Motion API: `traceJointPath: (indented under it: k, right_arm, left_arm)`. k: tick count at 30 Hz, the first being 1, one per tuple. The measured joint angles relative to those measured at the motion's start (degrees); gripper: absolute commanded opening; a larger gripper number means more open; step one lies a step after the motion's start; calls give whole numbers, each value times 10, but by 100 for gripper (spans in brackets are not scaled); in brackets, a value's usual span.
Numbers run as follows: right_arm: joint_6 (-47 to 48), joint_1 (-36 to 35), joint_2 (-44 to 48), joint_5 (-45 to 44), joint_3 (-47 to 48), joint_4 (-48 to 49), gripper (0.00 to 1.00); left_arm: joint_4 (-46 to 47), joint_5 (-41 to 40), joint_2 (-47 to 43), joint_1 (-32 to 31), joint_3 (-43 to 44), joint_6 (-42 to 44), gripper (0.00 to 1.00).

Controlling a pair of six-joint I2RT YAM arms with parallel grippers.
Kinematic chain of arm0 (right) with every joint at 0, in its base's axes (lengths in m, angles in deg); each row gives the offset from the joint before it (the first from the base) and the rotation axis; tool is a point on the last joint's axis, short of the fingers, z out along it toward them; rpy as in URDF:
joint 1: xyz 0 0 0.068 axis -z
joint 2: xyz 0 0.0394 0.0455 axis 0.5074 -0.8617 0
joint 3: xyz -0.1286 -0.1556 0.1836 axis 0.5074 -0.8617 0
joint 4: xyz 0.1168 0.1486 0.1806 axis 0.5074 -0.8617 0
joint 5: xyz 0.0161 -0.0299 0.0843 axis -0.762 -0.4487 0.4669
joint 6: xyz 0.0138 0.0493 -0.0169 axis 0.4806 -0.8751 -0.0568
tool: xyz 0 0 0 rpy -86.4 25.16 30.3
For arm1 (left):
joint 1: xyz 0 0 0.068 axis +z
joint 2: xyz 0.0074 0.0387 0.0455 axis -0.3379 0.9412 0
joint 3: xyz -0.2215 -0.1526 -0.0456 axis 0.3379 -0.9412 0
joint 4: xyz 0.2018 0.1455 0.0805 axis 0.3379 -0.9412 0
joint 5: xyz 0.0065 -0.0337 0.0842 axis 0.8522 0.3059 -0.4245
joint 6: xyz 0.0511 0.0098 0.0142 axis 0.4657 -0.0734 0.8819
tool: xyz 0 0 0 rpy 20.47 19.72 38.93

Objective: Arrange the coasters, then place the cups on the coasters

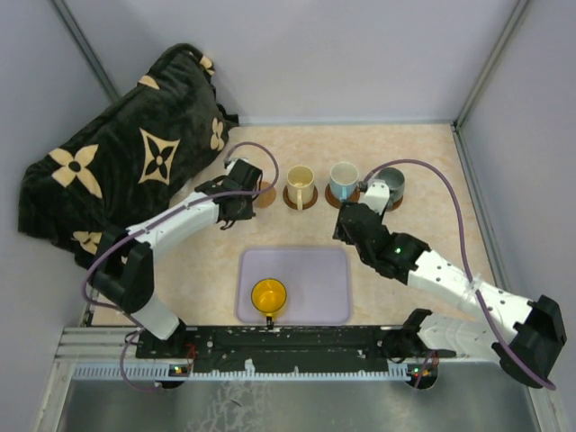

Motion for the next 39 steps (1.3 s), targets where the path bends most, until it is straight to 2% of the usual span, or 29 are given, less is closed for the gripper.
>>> traceJointPath:
  k: [8, 16, 28, 39]
  right_arm:
    - [-9, 0, 40, -39, -27, -24, 57]
    - [-14, 0, 41, -49, -27, -25, 57]
    - [-20, 0, 41, -49, -27, -25, 57]
    - [-20, 0, 40, -49, -27, -25, 57]
  left_arm:
    - [7, 43, 85, 28, 66, 37, 0]
    - [30, 69, 126, 45, 108, 52, 0]
    - [22, 97, 162, 49, 146, 52, 0]
    - [2, 98, 163, 49, 147, 52, 0]
